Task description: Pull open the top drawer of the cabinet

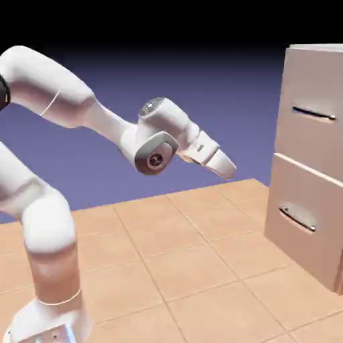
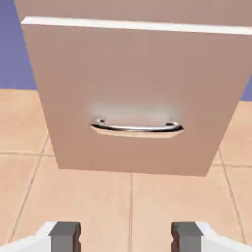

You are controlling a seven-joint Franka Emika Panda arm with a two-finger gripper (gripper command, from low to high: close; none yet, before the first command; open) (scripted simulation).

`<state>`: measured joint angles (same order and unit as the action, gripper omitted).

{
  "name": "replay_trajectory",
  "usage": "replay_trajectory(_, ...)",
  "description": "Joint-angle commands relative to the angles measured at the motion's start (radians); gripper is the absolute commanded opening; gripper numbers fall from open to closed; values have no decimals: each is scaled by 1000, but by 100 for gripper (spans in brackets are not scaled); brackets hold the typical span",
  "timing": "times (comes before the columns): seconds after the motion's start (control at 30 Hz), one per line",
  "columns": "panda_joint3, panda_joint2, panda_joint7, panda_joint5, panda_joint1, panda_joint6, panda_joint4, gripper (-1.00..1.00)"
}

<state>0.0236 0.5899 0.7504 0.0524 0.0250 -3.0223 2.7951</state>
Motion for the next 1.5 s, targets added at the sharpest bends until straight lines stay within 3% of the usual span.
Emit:
replay_trajectory(0.0,20,17,8,44,31,12,-12,0)
replay_trajectory(1.47,880,742,350,1957,1379,549,-557,0)
